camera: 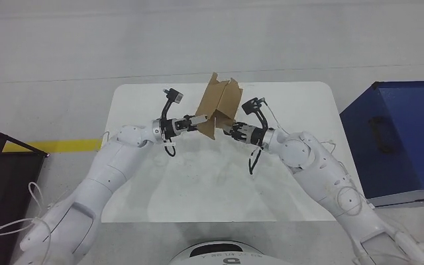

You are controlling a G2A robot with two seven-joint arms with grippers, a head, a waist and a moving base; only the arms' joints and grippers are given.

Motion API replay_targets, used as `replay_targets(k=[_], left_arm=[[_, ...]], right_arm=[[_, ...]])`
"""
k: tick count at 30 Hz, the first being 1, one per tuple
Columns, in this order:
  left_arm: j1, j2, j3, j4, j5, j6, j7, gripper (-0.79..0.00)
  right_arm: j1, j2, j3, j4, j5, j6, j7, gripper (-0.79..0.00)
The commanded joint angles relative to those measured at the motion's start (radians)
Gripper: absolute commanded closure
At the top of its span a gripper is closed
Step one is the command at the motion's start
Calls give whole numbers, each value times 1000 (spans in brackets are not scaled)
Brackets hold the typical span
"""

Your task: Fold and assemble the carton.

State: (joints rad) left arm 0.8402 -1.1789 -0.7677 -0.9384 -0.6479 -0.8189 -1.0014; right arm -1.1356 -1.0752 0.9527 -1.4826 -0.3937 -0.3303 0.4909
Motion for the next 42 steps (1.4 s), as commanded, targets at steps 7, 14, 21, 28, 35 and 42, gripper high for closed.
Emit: replay_targets(k=[7,14,21,28,35,42], left_arm=[[7,18,-38,22,-89,16,-16,-785],[34,53,-120,26,-194,69,-69,-785],[57,75,-166,2,-162,66,-66,-785],[65,78,-153,-38,-124,56,-56,-785],[63,80,-140,-30,-123,54,-54,-785],[61,79,-114,-65,-100,43,-43,-785]], right_arm=[[-37,2,30,-25,-110,19,-114,0],[-133,18,80,-126,-386,65,-305,0],[-186,24,94,-204,-639,217,-349,0],[-186,24,94,-204,-639,217,-349,0],[-190,28,133,-207,-468,25,-290,0],[-190,39,182,-203,-299,-139,-161,0]])
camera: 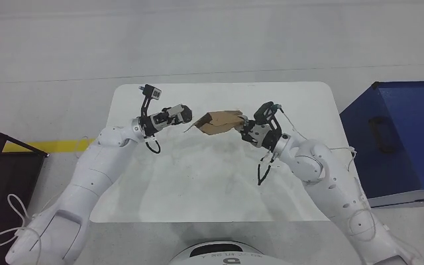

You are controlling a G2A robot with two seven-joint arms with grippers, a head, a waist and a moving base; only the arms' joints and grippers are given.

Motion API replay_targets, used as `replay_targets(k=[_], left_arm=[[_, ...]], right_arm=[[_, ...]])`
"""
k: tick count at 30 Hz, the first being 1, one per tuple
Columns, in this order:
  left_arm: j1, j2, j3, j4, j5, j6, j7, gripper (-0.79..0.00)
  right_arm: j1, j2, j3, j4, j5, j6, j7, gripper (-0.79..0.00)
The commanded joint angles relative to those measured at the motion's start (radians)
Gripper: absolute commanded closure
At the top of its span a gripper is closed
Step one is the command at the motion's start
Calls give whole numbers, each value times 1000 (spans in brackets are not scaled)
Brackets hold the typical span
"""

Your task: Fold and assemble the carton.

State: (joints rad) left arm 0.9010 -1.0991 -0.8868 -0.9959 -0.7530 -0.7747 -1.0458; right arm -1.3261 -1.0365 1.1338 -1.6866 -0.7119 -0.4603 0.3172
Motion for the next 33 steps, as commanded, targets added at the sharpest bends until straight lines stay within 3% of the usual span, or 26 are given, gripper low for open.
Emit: replay_targets(k=[1,5,9,24,33], left_arm=[[-1,-1,13,-15,13,-2,3,-785],[-6,-6,53,-41,27,11,-11,-785],[-4,-13,71,-71,-74,62,-62,-785],[12,-22,55,-100,-106,93,-93,-785],[16,-12,41,-49,28,10,-10,-785]], right_arm=[[3,0,4,5,43,-21,28,0],[19,-2,5,30,146,-35,78,0],[40,-7,-5,52,206,-37,114,0],[83,-35,-100,85,104,89,99,0],[95,-45,-122,89,41,148,107,0]])
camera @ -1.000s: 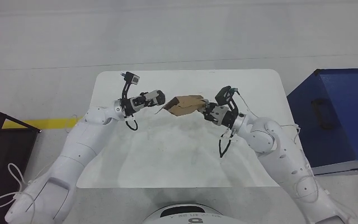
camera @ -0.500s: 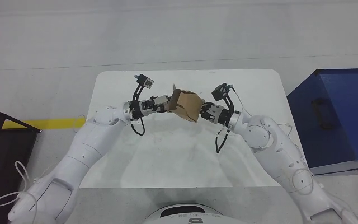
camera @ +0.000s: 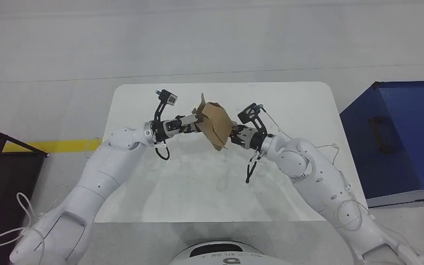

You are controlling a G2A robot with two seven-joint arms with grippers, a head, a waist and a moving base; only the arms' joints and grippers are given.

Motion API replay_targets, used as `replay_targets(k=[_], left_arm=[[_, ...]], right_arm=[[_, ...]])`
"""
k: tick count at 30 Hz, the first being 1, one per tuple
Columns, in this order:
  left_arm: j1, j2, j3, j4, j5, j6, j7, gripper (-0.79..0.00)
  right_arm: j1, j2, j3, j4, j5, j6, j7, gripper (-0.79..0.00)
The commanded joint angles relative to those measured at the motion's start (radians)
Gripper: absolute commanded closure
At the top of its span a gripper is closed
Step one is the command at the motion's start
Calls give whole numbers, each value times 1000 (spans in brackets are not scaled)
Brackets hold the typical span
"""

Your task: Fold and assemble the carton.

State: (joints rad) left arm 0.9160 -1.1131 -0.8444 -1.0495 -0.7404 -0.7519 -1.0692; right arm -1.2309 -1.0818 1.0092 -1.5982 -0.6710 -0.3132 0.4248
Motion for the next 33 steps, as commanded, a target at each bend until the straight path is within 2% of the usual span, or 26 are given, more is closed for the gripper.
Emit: replay_targets(k=[1,12,16,22,25,27,30,33], left_arm=[[3,4,-2,8,31,-26,27,-785],[-6,24,5,59,108,-91,92,-785],[-17,22,23,78,149,-110,111,-705],[-29,17,50,97,172,-131,132,-542],[-30,17,57,100,138,-128,129,-502],[-28,20,57,90,86,-113,114,-529],[-18,33,41,59,-31,-57,58,-714],[-7,51,8,50,-72,-24,25,-785]], right_arm=[[-1,0,7,-1,-3,3,-2,0],[-37,5,37,-40,-82,23,-12,0],[-42,5,43,-43,-82,19,1,0],[-37,3,51,-35,-52,11,28,0],[-35,4,56,-31,-27,-23,47,0],[-35,5,62,-29,-16,-41,58,0],[-39,7,67,-31,8,-90,83,0],[-41,11,74,-28,63,-167,123,0]])
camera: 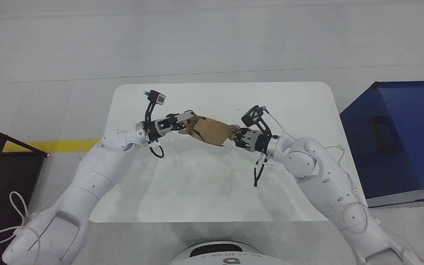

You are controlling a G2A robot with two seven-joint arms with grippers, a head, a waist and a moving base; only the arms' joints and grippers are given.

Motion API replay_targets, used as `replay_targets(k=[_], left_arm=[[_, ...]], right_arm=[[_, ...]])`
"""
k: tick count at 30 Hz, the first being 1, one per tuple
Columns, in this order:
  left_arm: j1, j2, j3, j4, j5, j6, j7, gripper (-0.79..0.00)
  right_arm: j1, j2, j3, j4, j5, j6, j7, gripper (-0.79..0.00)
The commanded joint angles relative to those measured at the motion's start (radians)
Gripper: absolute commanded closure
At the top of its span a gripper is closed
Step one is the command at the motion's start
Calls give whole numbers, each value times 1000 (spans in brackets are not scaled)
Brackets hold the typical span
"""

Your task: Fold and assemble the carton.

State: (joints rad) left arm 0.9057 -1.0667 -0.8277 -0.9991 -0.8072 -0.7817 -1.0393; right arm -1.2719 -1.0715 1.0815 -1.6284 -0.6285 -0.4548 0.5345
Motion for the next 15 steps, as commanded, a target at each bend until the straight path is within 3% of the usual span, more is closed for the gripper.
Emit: replay_targets(k=[1,7,11,15], left_arm=[[9,10,-18,-4,-12,11,-11,-785],[48,33,-78,-59,-94,70,-69,-785],[66,44,-111,-85,-74,95,-95,-785],[68,52,-103,-78,94,31,-31,-785]], right_arm=[[2,3,6,8,47,-53,30,0],[50,10,-14,88,383,-261,247,0],[121,13,-39,175,732,-268,463,0],[178,14,-52,247,947,-256,575,0]])
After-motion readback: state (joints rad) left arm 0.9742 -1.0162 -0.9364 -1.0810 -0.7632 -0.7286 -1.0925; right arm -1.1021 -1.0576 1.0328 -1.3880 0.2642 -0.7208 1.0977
